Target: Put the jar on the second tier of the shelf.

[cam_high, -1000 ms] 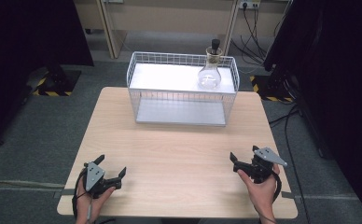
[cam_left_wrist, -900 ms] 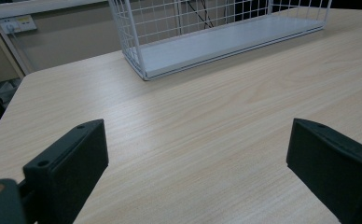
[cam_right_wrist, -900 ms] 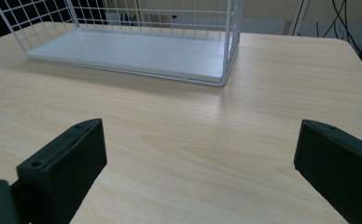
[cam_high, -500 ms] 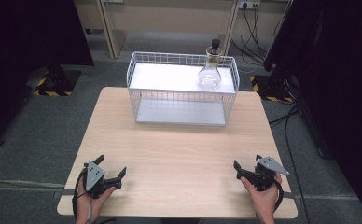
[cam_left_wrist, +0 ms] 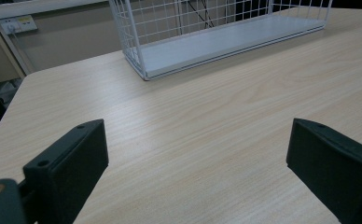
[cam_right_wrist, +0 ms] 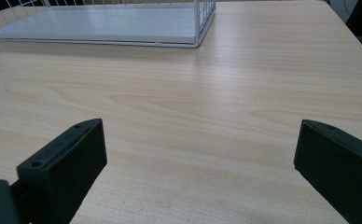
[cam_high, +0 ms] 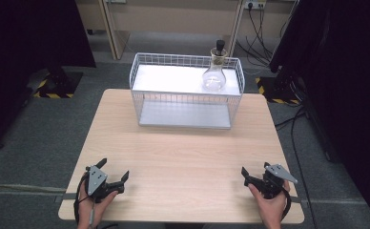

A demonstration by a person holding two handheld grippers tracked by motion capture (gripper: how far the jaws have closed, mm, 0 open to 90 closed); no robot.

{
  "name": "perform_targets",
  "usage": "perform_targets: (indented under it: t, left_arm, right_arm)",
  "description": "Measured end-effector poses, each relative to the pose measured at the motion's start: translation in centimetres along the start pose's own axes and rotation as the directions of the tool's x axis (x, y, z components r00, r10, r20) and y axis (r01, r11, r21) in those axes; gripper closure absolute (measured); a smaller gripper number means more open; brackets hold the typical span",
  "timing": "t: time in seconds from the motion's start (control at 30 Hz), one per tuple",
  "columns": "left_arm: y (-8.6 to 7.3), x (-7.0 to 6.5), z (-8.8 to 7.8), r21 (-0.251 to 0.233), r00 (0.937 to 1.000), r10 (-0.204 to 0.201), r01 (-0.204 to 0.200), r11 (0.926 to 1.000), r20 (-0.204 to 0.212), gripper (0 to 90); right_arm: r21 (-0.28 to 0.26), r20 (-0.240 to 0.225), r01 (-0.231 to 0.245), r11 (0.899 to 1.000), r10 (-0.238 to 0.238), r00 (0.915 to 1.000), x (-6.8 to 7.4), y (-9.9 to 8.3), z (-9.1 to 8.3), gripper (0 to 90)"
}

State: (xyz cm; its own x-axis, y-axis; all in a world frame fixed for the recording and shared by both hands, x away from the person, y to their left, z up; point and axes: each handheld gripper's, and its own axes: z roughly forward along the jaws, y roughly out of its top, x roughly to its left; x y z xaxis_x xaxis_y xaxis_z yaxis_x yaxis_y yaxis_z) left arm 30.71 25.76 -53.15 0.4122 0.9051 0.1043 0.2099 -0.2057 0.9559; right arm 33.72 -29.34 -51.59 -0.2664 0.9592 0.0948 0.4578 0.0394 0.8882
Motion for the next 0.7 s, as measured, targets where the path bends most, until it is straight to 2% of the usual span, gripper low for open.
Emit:
perform_targets:
  t: [0.23, 0.47, 0.7]
  left_arm:
    - [0.0, 0.0, 0.0, -0.001, 1.0, -0.001, 0.001, 1.0, 0.001, 5.2]
    - [0.0, 0.01, -0.01, -0.001, 1.0, -0.002, 0.002, 1.0, 0.001, 5.2]
    - [0.0, 0.06, 0.01, 0.002, 1.0, -0.006, 0.006, 1.0, 0.003, 5.2]
  right_arm:
    - [0.01, 0.008, -0.006, 1.0, 0.006, 0.9999, -0.14, -0.5, 0.07, 2.7]
    - [0.003, 0.008, 0.012, 1.0, -0.012, 0.9999, 0.02, -0.54, 0.02, 2.7]
    - [0.002, 0.006, 0.0, 1.0, 0.0, 1.0, -0.11, -0.53, 0.0, 2.7]
